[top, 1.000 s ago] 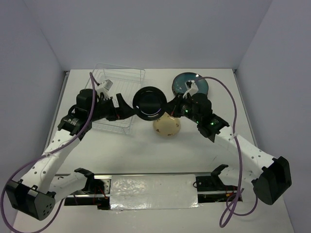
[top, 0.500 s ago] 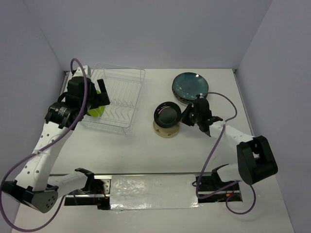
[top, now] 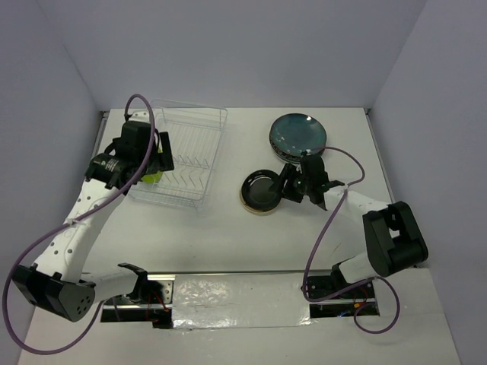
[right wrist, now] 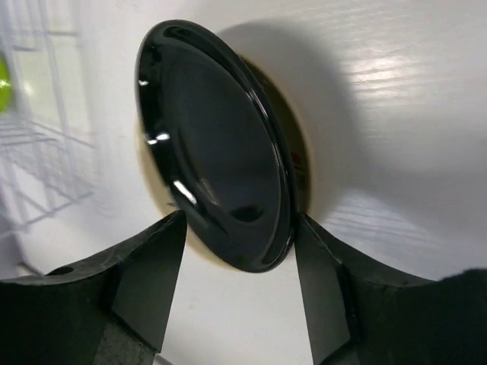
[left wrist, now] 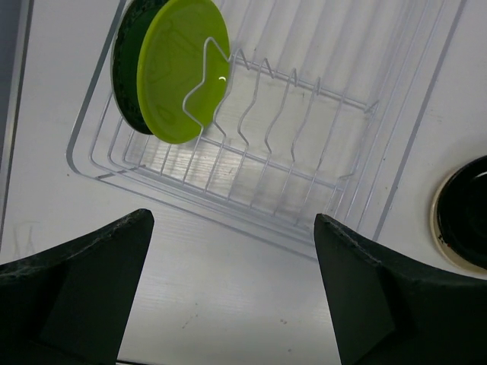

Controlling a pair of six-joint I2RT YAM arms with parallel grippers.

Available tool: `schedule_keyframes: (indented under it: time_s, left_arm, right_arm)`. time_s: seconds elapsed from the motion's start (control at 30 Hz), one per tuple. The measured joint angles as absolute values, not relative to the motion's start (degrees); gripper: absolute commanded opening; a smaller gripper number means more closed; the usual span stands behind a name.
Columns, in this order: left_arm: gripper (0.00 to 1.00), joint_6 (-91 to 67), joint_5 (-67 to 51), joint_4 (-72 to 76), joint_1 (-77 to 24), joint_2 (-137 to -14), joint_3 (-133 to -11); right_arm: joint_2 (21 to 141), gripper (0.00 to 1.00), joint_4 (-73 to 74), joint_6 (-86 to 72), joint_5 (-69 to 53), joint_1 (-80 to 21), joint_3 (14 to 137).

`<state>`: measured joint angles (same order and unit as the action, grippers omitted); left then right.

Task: Unload the plates from the dish rack

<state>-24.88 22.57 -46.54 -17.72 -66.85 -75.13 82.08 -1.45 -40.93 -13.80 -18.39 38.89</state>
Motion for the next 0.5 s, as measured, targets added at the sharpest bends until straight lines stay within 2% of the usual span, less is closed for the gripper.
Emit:
schedule_keyframes:
  time_s: [0.1, 0.3, 0.5]
  left_arm:
    - [1.00, -23.97, 23.64, -47.44, -17.30, -68.38, -77.73]
    - [1.00, -23.11, 25.91, -48.93, -15.11, -70.43, -83.33]
    - [0.99, -22.52, 27.46, -49.80, -10.00, -76.88, -86.74]
  right_arm:
    - [82.96, 0.81, 5.30, -38.00, -11.25, -19.33, 41.91]
    - [83.79, 0.83, 19.92, -31.55, 0.56, -24.95, 51.42]
    - [81.10, 0.83, 26.00, -27.40, 2.74, -26.06, 51.64]
